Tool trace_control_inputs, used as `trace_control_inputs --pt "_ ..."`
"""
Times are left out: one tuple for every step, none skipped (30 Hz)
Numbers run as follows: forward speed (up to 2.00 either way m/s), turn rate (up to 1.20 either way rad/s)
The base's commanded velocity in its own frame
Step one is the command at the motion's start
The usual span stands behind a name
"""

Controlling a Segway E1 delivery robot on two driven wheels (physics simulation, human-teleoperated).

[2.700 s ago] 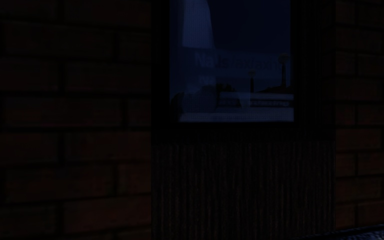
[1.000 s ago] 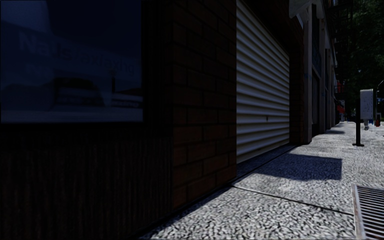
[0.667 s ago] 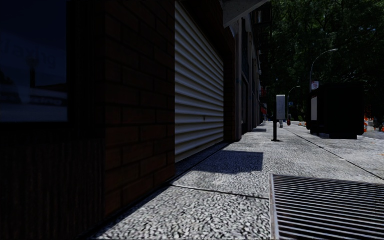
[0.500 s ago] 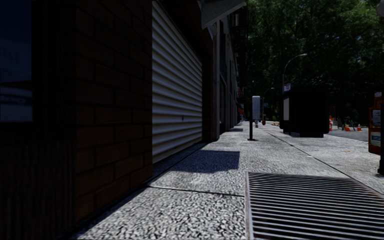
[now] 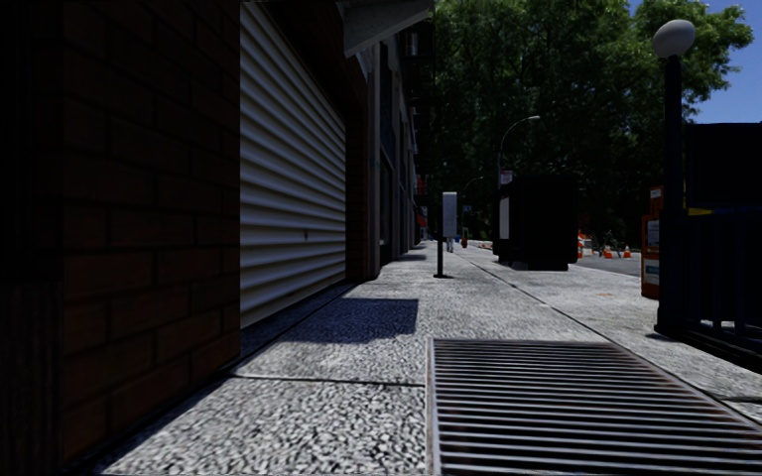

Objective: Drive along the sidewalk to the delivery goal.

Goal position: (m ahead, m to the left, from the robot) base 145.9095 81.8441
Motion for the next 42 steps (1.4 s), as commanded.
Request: trace_control_inputs --pt "0.00 -1.20" --pt "0.00 -1.20" --pt "0.00 -1.20" --pt "0.00 -1.16" --pt "0.00 -1.16" --pt "0.00 0.00" --pt "0.00 0.00" --pt "0.00 0.00" --pt "0.00 0.00" --pt "0.00 0.00" --pt "0.00 0.00" --pt "0.34 0.00" --pt "0.80 0.00" --pt "0.80 0.00" --pt "1.19 0.00" --pt "1.43 0.00" --pt "1.53 0.00" --pt "1.60 0.00" --pt "1.60 0.00" --pt "1.66 0.00" --pt "1.70 0.00" --pt "1.70 0.00" --pt "1.70 0.00" --pt "1.71 0.00" --pt "1.71 0.00" --pt "1.71 0.00" --pt "1.71 0.00" --pt "1.71 0.00" --pt "1.71 0.00" --pt "1.71 0.00" --pt "1.71 0.00" --pt "1.71 0.00" --pt "1.71 0.00" --pt "1.71 0.00" --pt "1.71 0.00" --pt "1.71 0.00" --pt "1.71 0.00" --pt "1.71 0.02" --pt "1.71 0.27" --pt "1.71 0.27" --pt "1.71 0.50" --pt "1.69 0.72"
